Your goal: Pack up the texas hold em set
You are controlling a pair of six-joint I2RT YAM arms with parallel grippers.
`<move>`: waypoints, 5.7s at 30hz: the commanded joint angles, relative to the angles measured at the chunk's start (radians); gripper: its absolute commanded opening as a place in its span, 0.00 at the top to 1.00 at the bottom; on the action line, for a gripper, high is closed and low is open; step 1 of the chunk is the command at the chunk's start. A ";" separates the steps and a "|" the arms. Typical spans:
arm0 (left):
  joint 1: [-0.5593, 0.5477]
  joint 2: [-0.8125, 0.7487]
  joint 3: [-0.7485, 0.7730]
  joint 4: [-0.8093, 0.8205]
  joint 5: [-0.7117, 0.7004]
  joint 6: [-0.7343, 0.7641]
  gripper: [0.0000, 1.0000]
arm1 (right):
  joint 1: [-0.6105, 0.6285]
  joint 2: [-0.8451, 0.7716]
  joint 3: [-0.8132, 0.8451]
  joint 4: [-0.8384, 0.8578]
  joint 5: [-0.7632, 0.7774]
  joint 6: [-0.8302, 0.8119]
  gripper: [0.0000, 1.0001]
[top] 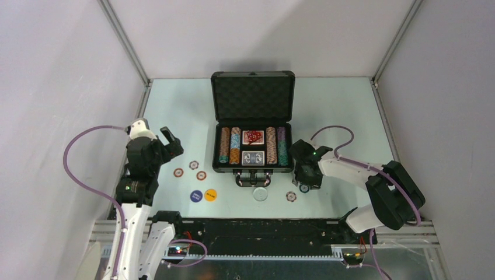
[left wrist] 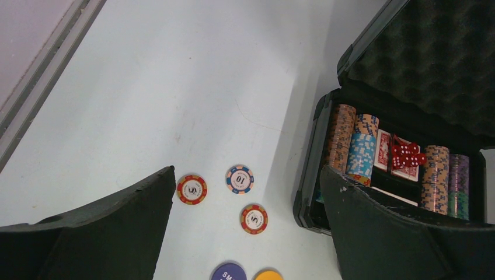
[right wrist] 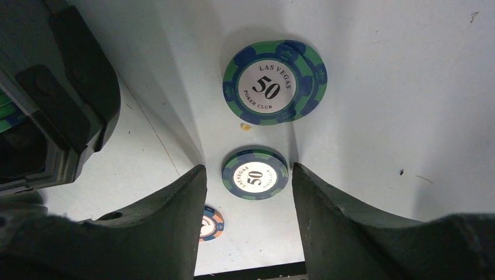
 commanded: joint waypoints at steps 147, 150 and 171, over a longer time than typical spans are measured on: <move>0.007 -0.011 -0.001 0.021 -0.002 0.023 0.02 | -0.019 -0.030 0.015 -0.059 -0.021 0.123 0.58; 0.007 -0.010 0.000 0.021 0.000 0.023 0.02 | -0.025 -0.061 0.035 -0.076 -0.001 0.097 0.46; 0.007 -0.013 -0.001 0.021 -0.001 0.024 0.02 | -0.024 0.104 0.129 -0.026 -0.016 0.011 0.35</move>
